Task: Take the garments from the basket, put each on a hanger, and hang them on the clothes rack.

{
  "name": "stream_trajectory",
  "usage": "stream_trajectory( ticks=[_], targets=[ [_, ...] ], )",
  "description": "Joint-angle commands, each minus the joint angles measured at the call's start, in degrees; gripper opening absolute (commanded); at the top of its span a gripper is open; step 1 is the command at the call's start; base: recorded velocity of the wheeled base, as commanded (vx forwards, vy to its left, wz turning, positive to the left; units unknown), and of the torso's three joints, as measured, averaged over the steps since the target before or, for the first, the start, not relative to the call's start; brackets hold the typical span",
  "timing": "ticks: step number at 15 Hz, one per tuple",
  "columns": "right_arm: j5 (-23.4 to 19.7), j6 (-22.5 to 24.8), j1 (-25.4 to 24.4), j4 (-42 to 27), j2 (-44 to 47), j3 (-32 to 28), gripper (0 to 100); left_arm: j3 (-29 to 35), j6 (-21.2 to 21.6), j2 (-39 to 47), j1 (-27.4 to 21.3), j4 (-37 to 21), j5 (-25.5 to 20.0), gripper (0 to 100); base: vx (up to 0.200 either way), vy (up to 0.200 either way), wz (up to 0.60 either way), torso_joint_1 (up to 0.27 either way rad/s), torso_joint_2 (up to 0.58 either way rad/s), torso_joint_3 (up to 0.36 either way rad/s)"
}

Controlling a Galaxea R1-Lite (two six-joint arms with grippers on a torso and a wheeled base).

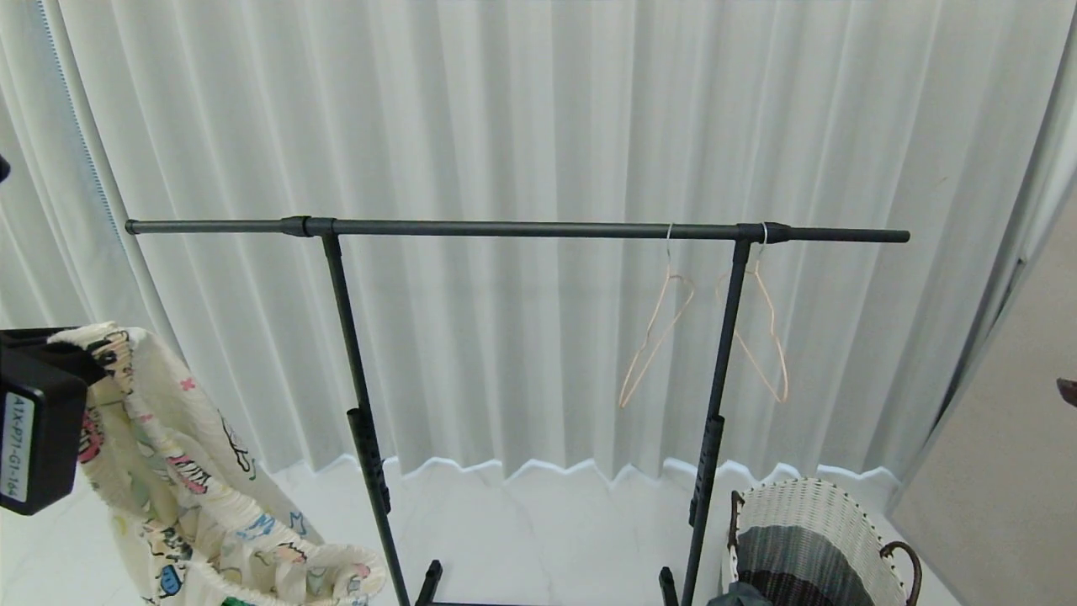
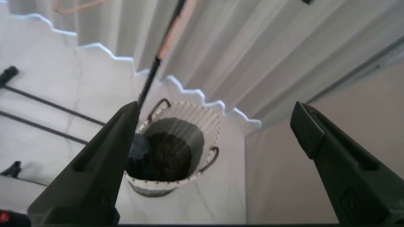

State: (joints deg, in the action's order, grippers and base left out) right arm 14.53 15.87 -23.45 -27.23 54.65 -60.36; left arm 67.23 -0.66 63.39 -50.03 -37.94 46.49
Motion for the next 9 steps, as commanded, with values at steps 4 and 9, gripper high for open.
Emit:
stream_trajectory(
  ticks=[4,9],
  targets=[
    [-1.0,0.04,-0.01,4.82,0.46,2.96,100,0.01,-0.04,-0.55,0.02,0.06,0.0,0,0.15,0.0,0.0,0.002,0.0,0.003],
    [-1.0,-2.6,-0.01,5.17,2.04,3.05,100,0.09,0.04,-0.46,0.02,0.06,0.0,0,0.2,0.0,0.0,0.002,0.0,0.001]
  ],
)
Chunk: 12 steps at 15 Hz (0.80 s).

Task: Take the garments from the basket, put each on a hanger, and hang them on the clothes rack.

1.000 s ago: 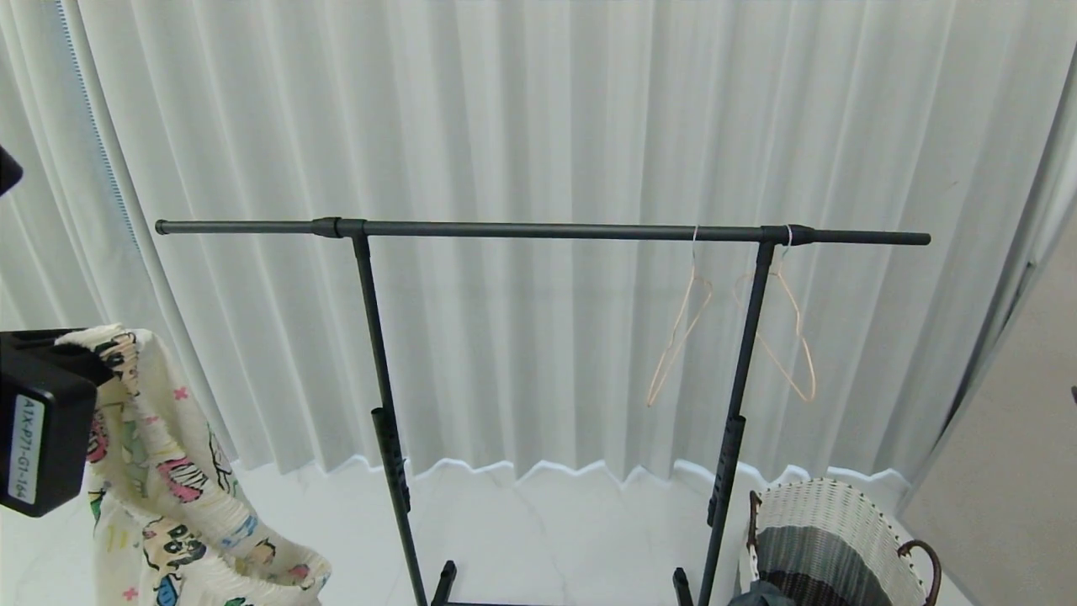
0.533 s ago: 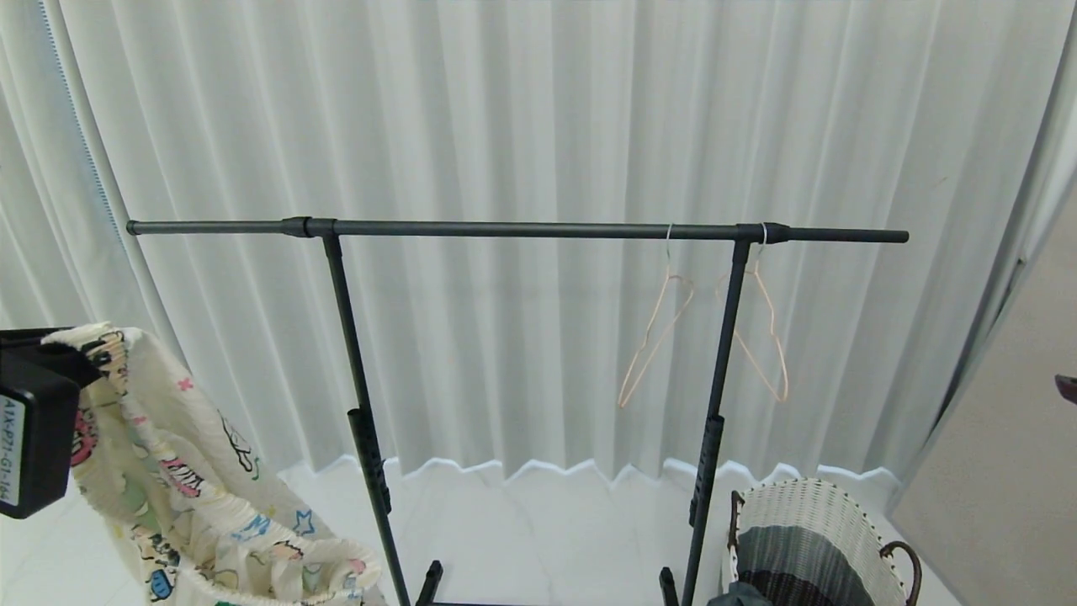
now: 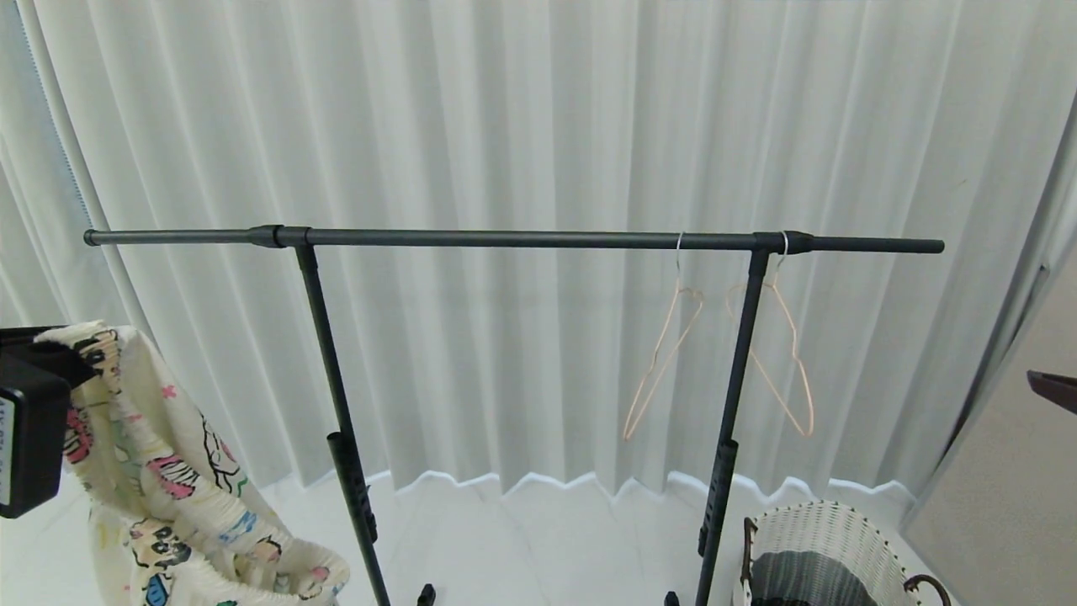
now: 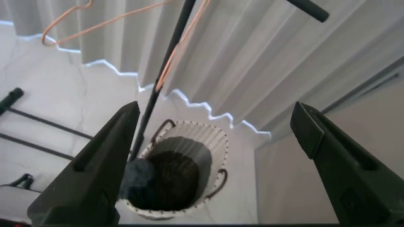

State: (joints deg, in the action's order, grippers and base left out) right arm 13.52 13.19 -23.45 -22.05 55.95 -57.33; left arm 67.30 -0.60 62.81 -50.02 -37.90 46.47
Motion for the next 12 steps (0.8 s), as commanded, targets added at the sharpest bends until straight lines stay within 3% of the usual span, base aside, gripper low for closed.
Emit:
stream_trajectory(
  ticks=[1,8,12],
  targets=[
    [-0.07,-1.24,-0.01,-0.01,1.09,0.03,100,0.02,-0.02,0.12,0.01,0.02,0.02,0,0.2,0.0,0.0,0.002,0.0,0.002],
    [-0.07,-9.24,0.08,-0.18,9.96,0.29,100,0.02,-0.02,0.04,-0.08,0.02,0.02,0,0.2,0.0,0.0,0.002,0.0,0.003],
    [0.28,-16.97,0.16,-0.1,21.92,-1.99,100,0.02,0.07,0.12,-0.61,0.02,0.02,0,0.0,0.0,0.0,0.0,0.0,0.0]
  ],
)
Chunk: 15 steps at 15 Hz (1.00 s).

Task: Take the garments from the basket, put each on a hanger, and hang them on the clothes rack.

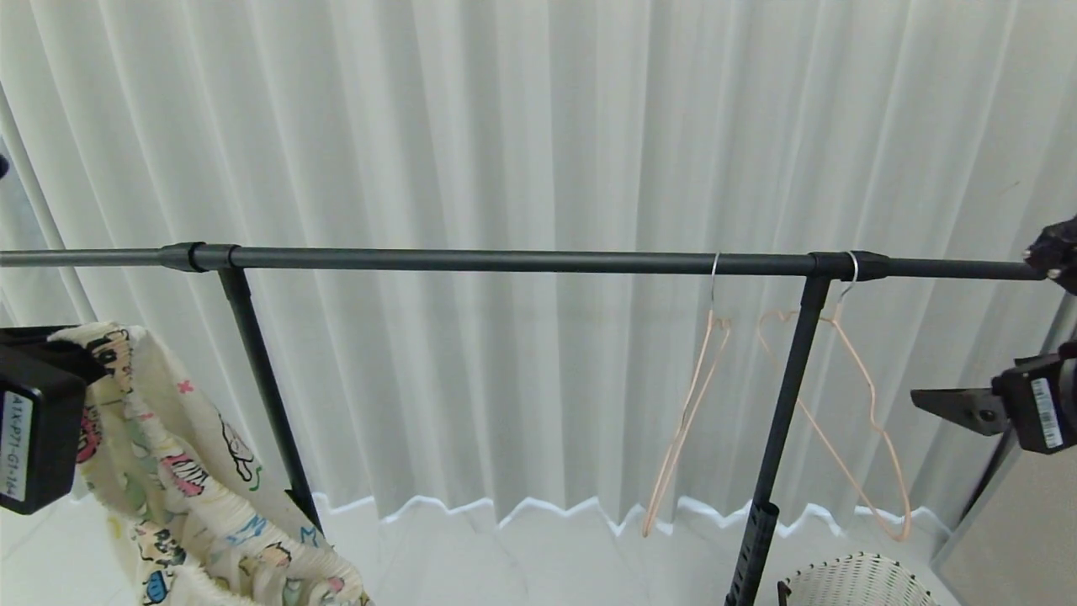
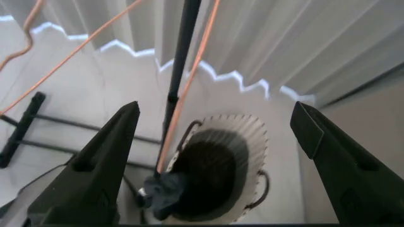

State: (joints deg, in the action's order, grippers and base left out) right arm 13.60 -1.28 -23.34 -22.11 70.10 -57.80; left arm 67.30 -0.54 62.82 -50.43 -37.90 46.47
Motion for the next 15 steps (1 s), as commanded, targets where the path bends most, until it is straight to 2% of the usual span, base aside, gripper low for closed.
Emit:
stream_trajectory(
  ticks=[1,3,6,8,11,15],
  targets=[
    [0.19,-4.61,0.32,-0.21,11.38,-3.55,100,0.02,0.01,0.11,-0.72,0.02,0.02,0,0.0,0.0,0.0,0.0,0.0,0.0],
    [0.28,-7.07,1.02,-0.47,17.09,-6.8,100,-0.07,-0.08,0.11,-1.69,0.02,0.02,0,0.0,0.0,0.0,0.0,0.0,0.0],
    [0.19,-7.86,3.92,-0.3,23.95,-8.83,100,-0.16,-0.08,0.46,-1.77,0.02,0.02,0,0.0,0.0,0.0,0.0,0.0,0.0],
    [0.11,-9.18,5.33,-0.39,26.06,-8.56,100,-0.95,-0.08,0.46,-1.69,0.02,0.02,0,0.0,0.0,0.0,0.0,0.0,0.0],
    [0.19,-14.8,5.33,-0.39,28.61,-8.91,100,-1.39,-0.17,0.55,-1.69,0.02,0.02,0,0.0,0.0,0.0,0.0,0.0,0.0],
    [0.11,-15.77,5.06,-0.39,28.96,-9.0,100,-1.65,-0.17,0.55,-1.77,0.02,0.02,0,0.0,0.0,0.0,0.0,0.0,0.0]
  ],
)
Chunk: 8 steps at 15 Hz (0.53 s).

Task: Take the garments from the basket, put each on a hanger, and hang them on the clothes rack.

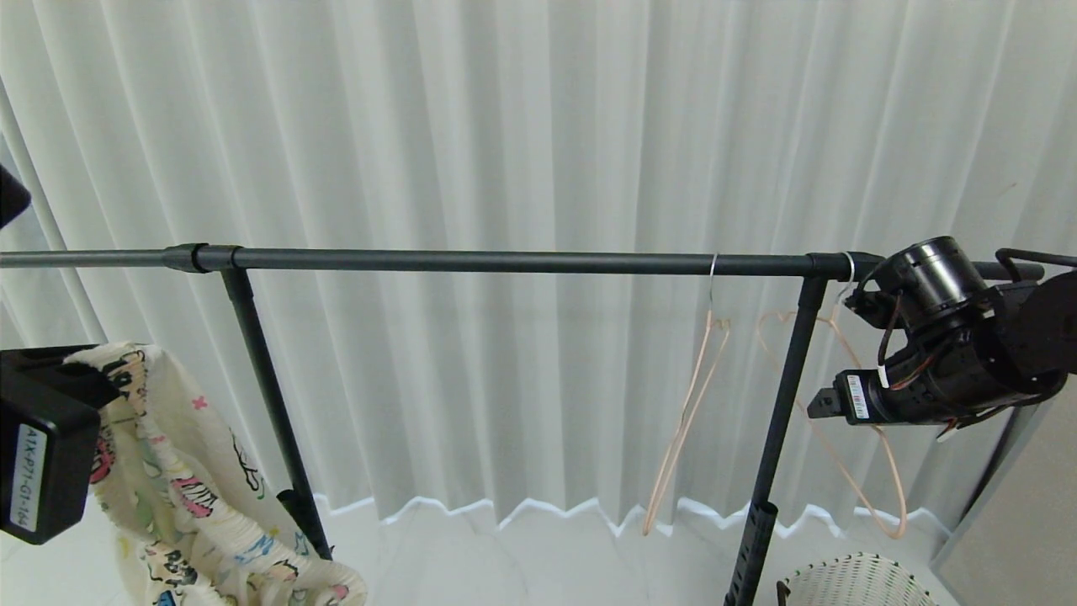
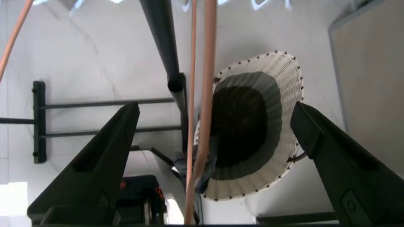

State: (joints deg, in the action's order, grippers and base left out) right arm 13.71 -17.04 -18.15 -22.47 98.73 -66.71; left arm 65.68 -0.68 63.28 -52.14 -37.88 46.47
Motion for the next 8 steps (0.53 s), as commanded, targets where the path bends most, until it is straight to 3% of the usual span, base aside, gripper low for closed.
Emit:
stream_trajectory(
  ticks=[1,2,3,8],
  targets=[
    [0.0,-0.01,-0.13,-0.03,0.41,0.0,100,-0.03,-0.02,0.09,0.02,0.0,0.02,0,0.0,0.0,0.0,0.0,0.0,0.0],
    [0.0,-0.01,-0.13,-0.03,0.58,0.0,100,-0.2,-0.11,-0.09,0.02,0.0,0.02,0,0.0,0.0,0.0,0.0,0.0,0.0],
    [-0.09,-0.1,-0.13,-0.03,0.67,0.0,0,-0.29,-0.11,-0.18,0.02,0.0,0.02,0,0.0,0.0,0.0,0.0,0.0,0.0],
    [0.0,-0.27,-0.04,-0.03,0.76,-0.09,0,-0.29,-0.11,-0.26,0.02,0.0,0.02,0,0.0,0.0,0.0,0.0,0.0,0.0]
  ],
)
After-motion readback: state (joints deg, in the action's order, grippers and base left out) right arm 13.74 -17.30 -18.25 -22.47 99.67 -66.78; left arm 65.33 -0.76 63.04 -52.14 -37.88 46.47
